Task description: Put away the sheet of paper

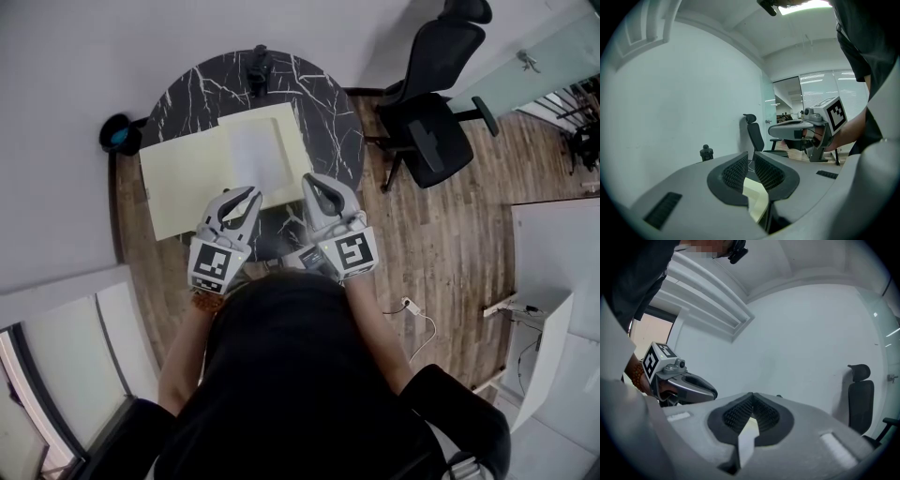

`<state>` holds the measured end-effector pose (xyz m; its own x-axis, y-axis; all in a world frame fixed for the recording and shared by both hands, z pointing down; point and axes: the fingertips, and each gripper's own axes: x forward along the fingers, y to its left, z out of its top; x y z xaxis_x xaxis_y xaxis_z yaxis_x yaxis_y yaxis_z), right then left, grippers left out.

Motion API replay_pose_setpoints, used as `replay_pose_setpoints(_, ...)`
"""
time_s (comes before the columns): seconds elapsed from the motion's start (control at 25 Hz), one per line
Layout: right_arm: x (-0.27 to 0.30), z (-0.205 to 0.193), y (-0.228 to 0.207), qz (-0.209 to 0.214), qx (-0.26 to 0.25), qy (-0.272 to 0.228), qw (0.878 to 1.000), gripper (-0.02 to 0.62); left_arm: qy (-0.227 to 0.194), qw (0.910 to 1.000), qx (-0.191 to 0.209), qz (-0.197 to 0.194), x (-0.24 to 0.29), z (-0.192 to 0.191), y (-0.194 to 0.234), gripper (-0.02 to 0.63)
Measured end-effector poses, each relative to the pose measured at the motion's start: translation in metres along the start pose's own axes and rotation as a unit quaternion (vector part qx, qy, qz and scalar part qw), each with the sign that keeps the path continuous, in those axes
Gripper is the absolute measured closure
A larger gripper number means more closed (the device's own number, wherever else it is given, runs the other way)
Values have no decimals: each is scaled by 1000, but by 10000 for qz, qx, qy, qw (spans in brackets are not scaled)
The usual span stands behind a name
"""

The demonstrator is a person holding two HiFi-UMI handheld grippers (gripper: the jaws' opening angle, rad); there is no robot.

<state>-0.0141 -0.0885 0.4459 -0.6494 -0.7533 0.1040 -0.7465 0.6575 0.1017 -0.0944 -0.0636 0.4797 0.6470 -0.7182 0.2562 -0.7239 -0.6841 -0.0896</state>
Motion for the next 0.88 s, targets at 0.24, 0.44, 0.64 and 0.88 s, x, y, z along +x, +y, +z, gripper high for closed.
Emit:
replay_pose_setpoints(0.24, -2, 0, 2, -5, 7, 12, 10000, 597, 0, 10000, -35, -32, 0, -1, -3, 551)
replay_pose_setpoints(0.44, -3, 0, 2, 1, 6, 25, 10000, 597, 17, 10000, -22, -44, 0, -1, -4, 552)
replay_pose_setpoints(0.64, -3, 1, 5, 39, 94, -15, 9999, 597, 20, 10000, -26, -35, -3, -2, -6, 552)
replay_pose_setpoints(0.88, -3, 0, 10, 79, 70, -9, 9999, 597, 58, 10000, -28, -45, -6, -7, -9, 552)
